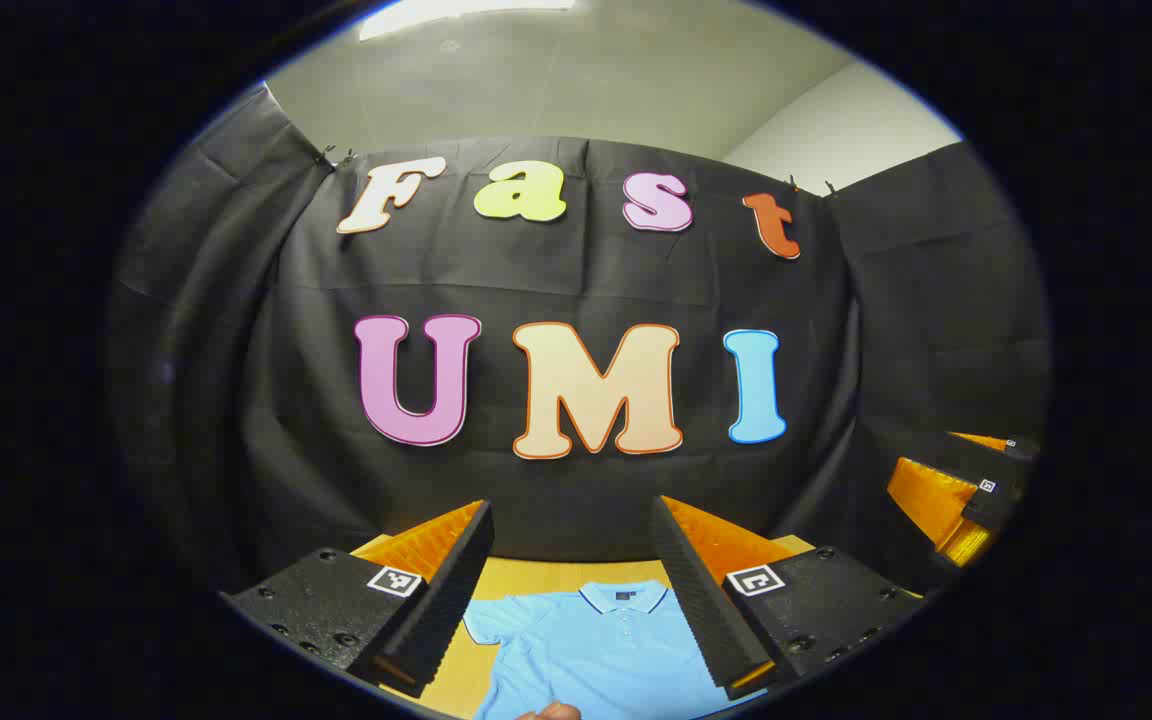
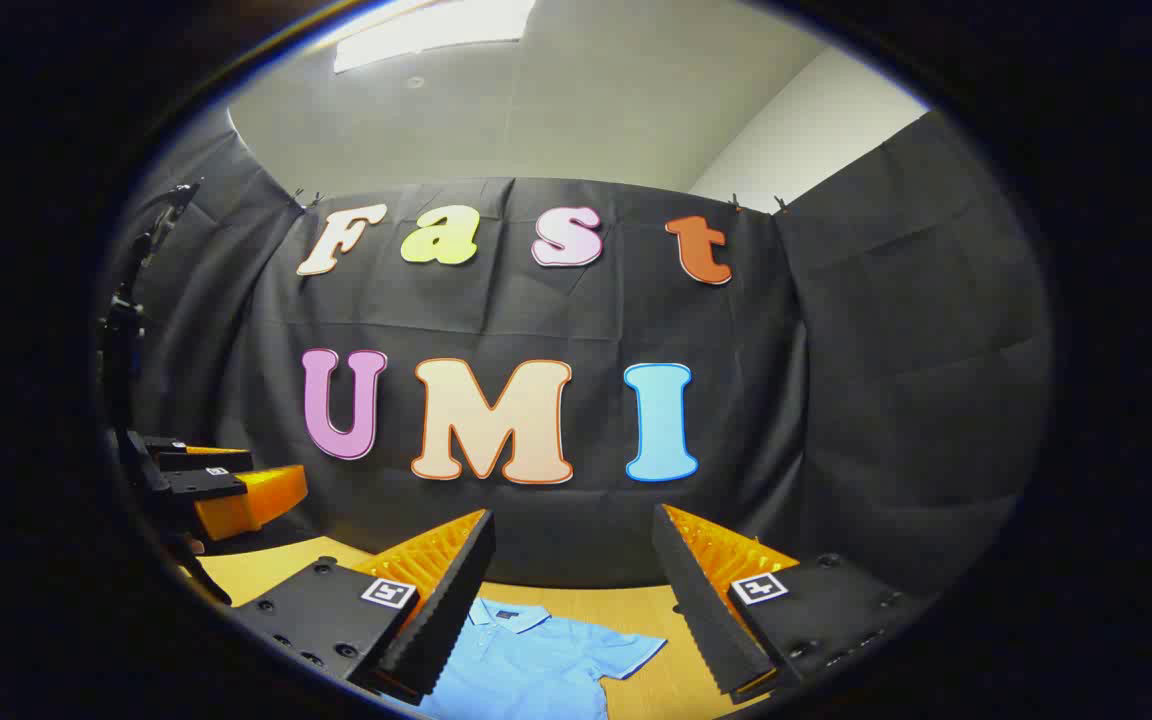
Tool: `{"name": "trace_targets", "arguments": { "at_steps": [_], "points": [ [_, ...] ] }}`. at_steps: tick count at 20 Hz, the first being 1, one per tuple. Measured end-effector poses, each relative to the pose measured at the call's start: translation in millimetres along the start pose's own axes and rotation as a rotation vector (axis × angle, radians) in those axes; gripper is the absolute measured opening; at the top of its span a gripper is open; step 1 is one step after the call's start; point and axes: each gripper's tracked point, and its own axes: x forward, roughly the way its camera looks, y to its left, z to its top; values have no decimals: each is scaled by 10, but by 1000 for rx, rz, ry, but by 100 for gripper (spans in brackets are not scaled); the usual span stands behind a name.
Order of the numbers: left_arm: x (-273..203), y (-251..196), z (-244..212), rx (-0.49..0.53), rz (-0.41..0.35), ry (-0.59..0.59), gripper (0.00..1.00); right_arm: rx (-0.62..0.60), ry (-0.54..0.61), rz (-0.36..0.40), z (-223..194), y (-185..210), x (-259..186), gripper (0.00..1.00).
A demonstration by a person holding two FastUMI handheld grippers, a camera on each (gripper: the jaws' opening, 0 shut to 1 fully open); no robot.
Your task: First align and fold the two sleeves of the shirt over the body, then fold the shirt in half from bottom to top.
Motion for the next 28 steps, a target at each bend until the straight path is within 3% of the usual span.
{"name": "trace_targets", "arguments": {
  "at_steps": [6,18,24,28],
  "points": [
    [27,136,112,41,15,-25,94,-9,22,-10,-42,-26,7,98],
    [-67,150,-27,25,45,12,94,-35,34,22,-94,-37,14,98],
    [-106,139,-47,51,52,10,94,-69,74,42,-345,-116,181,98],
    [2,223,-16,48,52,-3,94,-100,166,-5,-791,-310,491,98]
  ]
}}
